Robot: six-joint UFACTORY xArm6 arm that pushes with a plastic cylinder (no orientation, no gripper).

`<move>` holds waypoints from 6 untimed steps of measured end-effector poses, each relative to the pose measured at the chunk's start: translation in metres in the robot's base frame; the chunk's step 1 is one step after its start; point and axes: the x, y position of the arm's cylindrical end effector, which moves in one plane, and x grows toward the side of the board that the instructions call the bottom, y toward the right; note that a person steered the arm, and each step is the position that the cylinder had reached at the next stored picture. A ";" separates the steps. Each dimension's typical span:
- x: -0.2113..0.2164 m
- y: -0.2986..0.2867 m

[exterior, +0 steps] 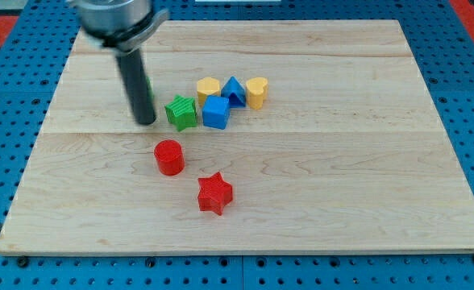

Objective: Move the red circle below the blue cube

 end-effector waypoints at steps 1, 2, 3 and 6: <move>0.043 -0.012; 0.054 0.032; 0.063 0.048; 0.033 0.095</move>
